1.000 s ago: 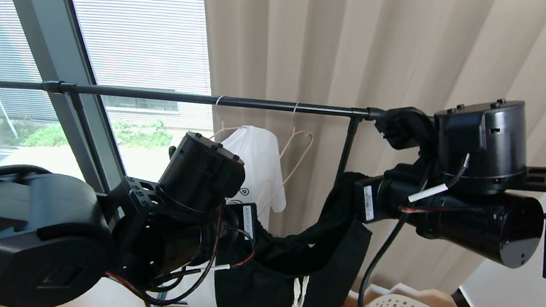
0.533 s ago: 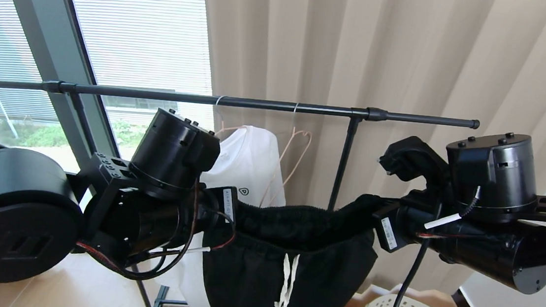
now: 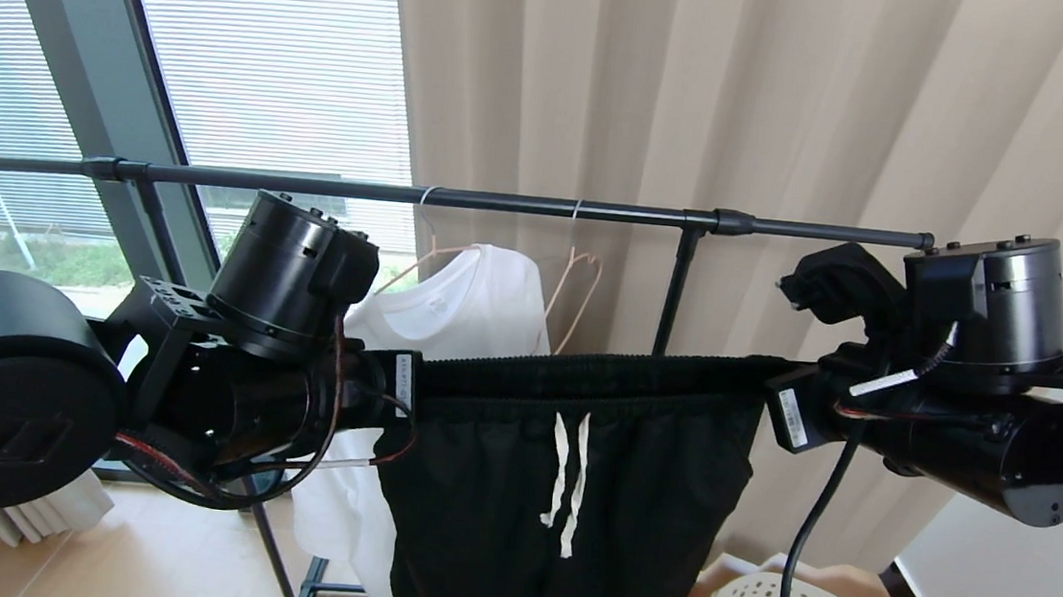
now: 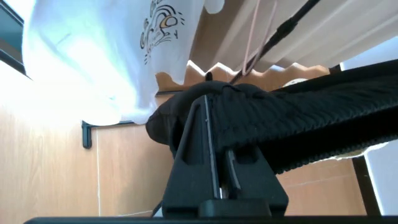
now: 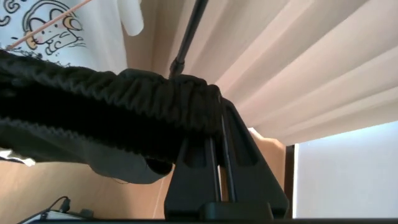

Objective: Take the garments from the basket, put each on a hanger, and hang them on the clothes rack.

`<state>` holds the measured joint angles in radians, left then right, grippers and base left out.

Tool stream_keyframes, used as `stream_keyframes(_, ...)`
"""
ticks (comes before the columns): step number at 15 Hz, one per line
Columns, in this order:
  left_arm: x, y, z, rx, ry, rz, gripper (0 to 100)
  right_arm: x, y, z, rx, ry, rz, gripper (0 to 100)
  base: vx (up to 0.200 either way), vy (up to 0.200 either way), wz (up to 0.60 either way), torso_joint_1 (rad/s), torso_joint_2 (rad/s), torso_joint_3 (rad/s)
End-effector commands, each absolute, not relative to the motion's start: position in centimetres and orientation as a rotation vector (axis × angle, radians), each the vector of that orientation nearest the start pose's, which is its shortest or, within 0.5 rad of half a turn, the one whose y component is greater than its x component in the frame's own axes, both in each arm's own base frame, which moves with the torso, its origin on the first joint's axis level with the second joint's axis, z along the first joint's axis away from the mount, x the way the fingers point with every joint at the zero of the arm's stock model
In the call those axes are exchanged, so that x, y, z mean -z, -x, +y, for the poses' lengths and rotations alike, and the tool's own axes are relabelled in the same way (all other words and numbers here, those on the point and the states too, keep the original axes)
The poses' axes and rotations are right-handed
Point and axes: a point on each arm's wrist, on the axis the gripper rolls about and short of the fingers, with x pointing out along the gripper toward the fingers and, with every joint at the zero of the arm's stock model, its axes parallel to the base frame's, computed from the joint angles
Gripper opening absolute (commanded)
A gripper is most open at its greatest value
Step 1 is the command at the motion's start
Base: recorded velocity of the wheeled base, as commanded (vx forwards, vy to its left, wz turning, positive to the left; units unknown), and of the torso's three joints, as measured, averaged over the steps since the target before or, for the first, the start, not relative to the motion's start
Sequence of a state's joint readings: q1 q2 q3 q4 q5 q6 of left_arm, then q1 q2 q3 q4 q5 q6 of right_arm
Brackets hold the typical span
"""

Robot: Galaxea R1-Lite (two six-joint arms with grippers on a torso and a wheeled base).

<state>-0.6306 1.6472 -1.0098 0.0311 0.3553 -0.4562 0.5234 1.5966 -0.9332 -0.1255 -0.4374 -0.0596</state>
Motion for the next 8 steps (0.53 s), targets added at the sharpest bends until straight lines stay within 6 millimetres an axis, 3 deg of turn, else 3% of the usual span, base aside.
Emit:
stream_keyframes(1, -19.7, -23.8, -15.6, 0.102, 0.137, 0.621, 0, -20.1, -24.9, 12.4, -0.070, 0.309, 0.476, 0, 0.000, 0.000, 0.00, 0.000, 0.00, 0.000)
stream_keyframes(5, -20.0, -24.2, -15.1, 0.087, 0.147, 0.608, 0, -20.0, -24.5, 12.3, -0.076, 0.318, 0.485, 0, 0.000, 0.000, 0.00, 0.000, 0.00, 0.000)
stream_keyframes(8, -21.3, -25.4, -15.9, 0.109, 0.168, 0.561, 0, -19.4, -22.1, 13.5, -0.165, 0.368, 0.512, 0, 0.000, 0.000, 0.00, 0.000, 0.00, 0.000)
